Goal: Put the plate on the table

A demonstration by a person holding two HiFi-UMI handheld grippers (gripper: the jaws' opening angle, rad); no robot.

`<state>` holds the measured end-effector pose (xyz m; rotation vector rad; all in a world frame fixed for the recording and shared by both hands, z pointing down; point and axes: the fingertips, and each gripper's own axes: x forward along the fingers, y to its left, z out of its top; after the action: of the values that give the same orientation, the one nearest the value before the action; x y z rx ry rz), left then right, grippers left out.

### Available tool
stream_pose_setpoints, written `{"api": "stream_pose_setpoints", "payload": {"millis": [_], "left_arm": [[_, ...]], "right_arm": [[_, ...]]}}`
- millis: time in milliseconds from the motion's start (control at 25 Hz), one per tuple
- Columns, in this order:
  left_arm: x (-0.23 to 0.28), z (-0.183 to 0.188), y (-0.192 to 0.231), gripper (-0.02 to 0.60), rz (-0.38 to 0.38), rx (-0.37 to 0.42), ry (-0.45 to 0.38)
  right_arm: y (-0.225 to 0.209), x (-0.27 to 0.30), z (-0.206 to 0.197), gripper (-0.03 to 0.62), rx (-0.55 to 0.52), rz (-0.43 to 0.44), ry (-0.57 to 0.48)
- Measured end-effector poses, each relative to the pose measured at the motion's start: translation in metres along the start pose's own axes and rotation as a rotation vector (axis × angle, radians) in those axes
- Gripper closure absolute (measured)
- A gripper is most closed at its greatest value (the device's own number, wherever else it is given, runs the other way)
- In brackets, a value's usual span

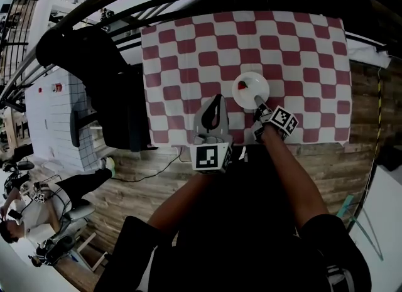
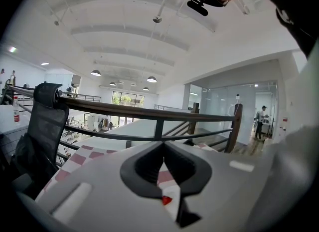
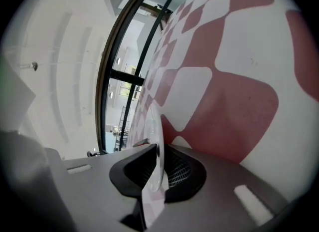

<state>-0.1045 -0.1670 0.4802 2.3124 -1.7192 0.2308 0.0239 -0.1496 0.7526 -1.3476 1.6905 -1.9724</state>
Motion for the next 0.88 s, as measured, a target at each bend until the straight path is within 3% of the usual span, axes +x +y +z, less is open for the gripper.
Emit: {"api": "stream_pose_setpoints", "payload": {"millis": [200,440,880], "left_arm": [[-0.004,0.001,-0.003,0.572,-0.009,-0.010,0.003],[-0.001,0.013,-0.008,0.572,-0.014,-0.002,-0.010],[-0.013,0.017,-0.018,0.572,-0.081,-0.024,-0.065]], "right_arm": [[0.000,-0.004,-0.007,0.479,-0.182,-0.134,0.067],[-0.010,-0.024,0.000,0.416,-0.295,-0.279,0.065],[0.019,-0.055,-0.011,0.416,-0.369,-0.209,0.074]]}}
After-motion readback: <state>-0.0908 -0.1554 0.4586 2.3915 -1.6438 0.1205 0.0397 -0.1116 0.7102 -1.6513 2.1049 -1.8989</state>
